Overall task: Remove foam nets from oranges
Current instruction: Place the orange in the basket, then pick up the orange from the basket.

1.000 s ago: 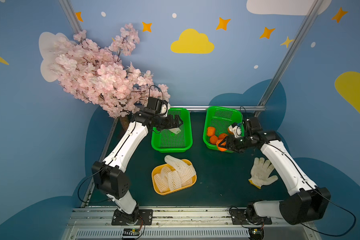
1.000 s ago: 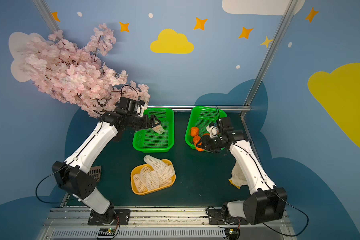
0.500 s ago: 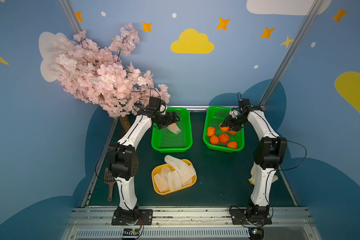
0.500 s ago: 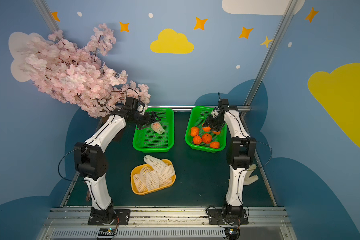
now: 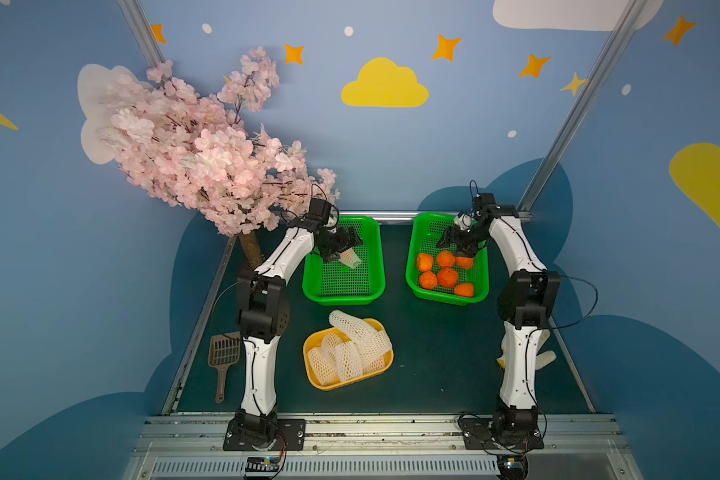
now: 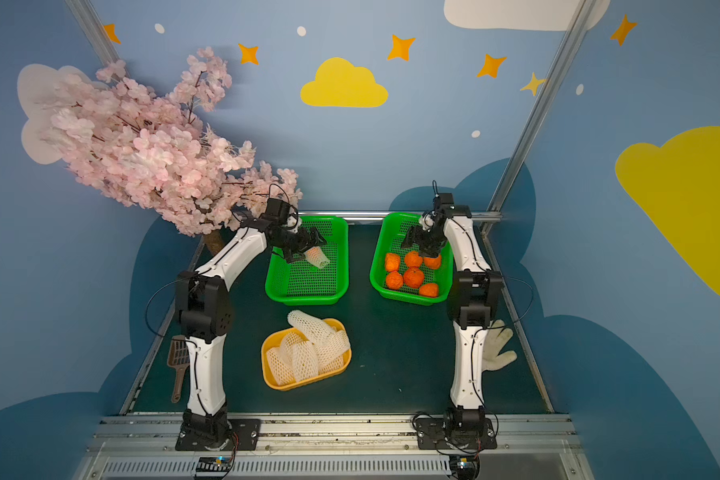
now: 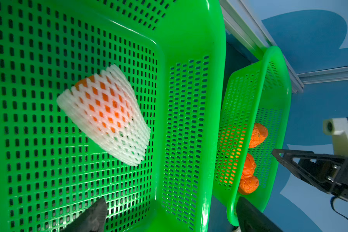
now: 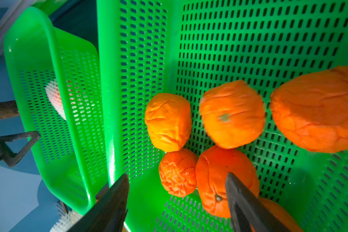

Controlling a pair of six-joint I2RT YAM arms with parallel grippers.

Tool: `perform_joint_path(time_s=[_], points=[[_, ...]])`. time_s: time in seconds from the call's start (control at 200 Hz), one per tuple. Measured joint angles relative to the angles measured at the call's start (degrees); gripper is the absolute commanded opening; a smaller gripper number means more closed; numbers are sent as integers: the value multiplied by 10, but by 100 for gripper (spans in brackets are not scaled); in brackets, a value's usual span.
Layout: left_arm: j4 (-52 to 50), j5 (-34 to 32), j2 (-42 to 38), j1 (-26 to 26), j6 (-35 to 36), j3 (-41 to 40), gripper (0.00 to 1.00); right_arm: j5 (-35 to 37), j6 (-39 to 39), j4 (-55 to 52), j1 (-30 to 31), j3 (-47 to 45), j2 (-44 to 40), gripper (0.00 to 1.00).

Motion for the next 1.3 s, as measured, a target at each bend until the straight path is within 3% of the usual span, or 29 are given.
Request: perform_joint_path(time_s=[0.215, 0.415, 0.596, 0.876, 1.302], points=[[-13, -22, 35, 1, -17, 17, 100, -26, -15, -4, 14, -64, -118, 78], [-16, -45, 84, 1, -49, 45, 100, -55, -23, 7, 59, -188, -300, 78], [-5, -74, 106, 1, -85, 51, 100, -74, -11, 23, 112, -322, -413, 78], [34, -121, 142, 2, -146, 81, 99, -81, 30, 50, 161, -469, -522, 78], [50, -150, 213, -2, -189, 170, 81, -72, 64, 91, 161, -572, -633, 78]])
